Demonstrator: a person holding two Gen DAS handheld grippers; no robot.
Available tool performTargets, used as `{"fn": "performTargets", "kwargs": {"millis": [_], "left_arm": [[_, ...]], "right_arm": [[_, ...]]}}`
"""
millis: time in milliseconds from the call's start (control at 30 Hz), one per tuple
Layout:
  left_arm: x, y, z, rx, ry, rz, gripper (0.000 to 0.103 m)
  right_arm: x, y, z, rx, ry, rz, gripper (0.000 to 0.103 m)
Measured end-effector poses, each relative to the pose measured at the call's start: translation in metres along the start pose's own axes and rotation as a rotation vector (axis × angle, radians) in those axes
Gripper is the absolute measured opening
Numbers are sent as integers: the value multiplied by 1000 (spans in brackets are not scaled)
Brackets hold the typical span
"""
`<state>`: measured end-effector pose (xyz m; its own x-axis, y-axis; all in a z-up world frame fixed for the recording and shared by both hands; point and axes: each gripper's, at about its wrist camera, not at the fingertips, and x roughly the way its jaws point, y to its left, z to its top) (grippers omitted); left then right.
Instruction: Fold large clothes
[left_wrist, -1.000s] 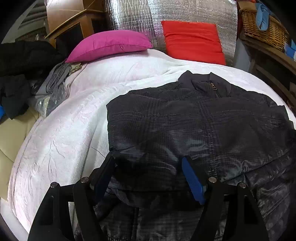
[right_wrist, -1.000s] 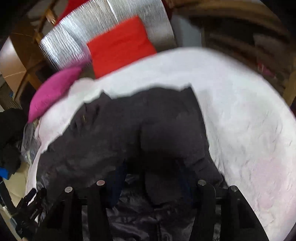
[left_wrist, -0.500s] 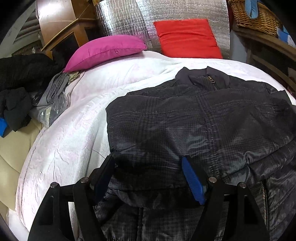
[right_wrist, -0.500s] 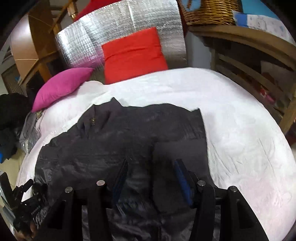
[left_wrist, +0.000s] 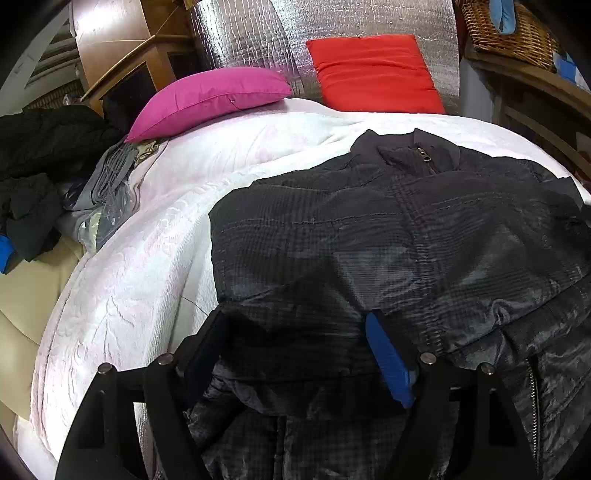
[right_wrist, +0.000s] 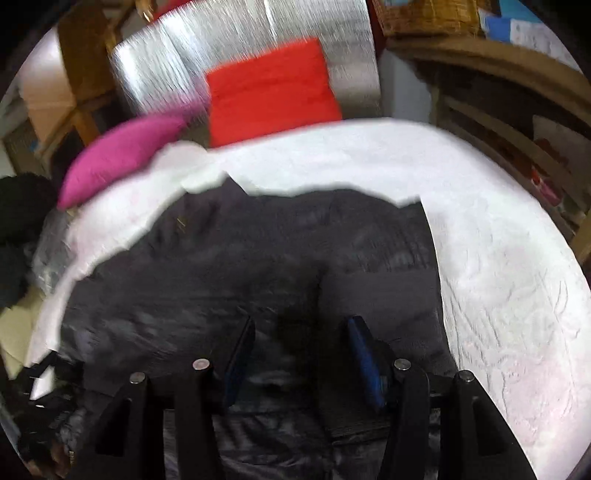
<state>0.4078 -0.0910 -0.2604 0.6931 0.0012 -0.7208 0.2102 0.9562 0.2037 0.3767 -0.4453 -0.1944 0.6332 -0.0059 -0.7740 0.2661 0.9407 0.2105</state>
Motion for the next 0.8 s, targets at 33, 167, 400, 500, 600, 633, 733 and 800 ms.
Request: {"fn": "performTargets", "kwargs": {"millis": [33, 167, 400, 500, 600, 633, 733, 800], "left_arm": [[1, 0, 0, -1, 0, 3, 81], [4, 1, 0, -9, 8, 2, 83], [14, 9, -2, -55, 40, 18, 102], [21, 17, -4, -117, 73, -9, 103], [19, 15, -5, -107, 80, 3, 103], [16, 14, -3, -99, 85, 16, 103], [0, 11, 3, -32, 74, 36, 103], [-21, 16, 7, -35, -4, 24, 103]], "right_arm": [[-3, 2, 1, -7, -14, 10, 56], [15, 11, -6, -7, 77, 90, 56], [31, 28, -22, -121, 152, 24, 57], [28, 29, -26, -146, 165, 18, 57], [27, 37, -31, -185, 180, -2, 57], [31, 41, -30, -194, 184, -7, 57], [25, 44, -32, -208, 182, -16, 56], [15, 42, -27, -172, 150, 14, 56]]}}
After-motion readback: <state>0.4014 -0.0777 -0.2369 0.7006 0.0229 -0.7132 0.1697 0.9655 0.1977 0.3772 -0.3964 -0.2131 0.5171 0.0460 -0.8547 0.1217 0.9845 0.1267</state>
